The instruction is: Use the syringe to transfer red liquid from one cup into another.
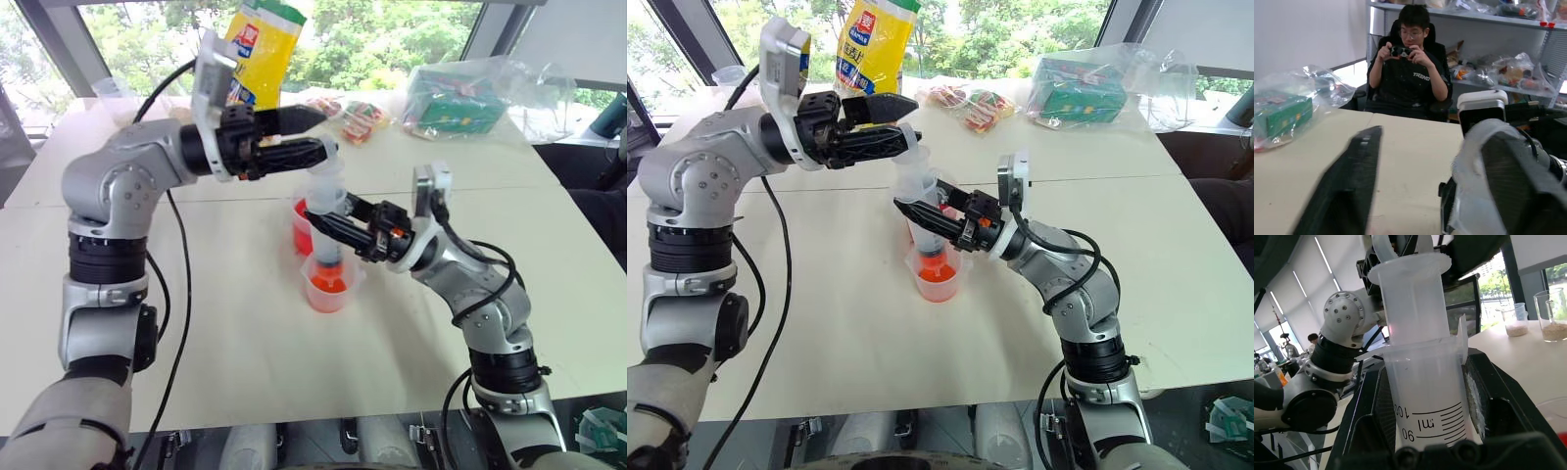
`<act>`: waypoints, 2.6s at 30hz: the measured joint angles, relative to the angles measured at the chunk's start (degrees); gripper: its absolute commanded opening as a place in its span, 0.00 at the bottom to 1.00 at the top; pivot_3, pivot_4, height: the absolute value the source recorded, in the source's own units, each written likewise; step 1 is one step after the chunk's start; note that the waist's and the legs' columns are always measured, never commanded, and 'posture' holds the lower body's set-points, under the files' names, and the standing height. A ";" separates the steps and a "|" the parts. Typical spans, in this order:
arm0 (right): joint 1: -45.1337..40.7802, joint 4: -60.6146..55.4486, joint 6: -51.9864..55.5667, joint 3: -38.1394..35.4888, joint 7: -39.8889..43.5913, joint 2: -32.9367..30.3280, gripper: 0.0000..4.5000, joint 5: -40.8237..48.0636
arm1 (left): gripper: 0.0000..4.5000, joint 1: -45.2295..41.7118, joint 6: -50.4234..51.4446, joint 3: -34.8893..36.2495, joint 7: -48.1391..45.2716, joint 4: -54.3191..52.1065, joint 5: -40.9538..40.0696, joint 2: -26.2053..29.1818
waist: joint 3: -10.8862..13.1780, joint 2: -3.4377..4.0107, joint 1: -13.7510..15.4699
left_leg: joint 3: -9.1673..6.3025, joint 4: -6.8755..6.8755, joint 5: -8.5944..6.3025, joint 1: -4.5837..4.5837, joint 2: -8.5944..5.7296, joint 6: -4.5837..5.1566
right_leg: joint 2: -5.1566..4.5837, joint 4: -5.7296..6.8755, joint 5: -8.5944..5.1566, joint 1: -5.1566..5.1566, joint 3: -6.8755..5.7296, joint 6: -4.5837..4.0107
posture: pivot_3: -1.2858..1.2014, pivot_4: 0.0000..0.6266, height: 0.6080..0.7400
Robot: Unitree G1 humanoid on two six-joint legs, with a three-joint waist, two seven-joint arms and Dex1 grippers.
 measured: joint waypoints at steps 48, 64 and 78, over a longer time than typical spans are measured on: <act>-4.16 -1.18 7.57 -0.25 -5.86 -1.56 0.36 4.89 | 0.01 6.03 -3.32 -1.39 -0.86 -6.05 1.66 1.60 | 0.00 0.00 0.04 | -0.01 0.00 0.00 0.00 0.00 0.00 | 0.00 0.00 0.00 0.00 0.00 0.00 | 0.52 0.24 1.00; -3.84 -2.29 7.41 -3.18 -9.24 0.21 0.36 6.81 | 0.99 3.43 -1.16 2.12 -2.50 1.38 0.40 6.81 | 0.00 0.00 -0.12 | -0.02 -0.01 0.00 0.00 0.03 0.01 | 0.02 0.00 0.00 -0.02 -0.01 0.00 | 0.52 0.24 1.00; -21.34 9.79 30.00 -18.02 -36.52 -12.52 0.36 14.28 | 0.99 8.53 -3.44 4.97 -2.22 2.01 1.70 9.86 | -0.01 -0.01 0.16 | 0.02 -0.02 -0.01 -0.04 -0.01 0.01 | -0.12 -0.05 0.00 0.00 0.00 -0.03 | 0.52 0.24 1.00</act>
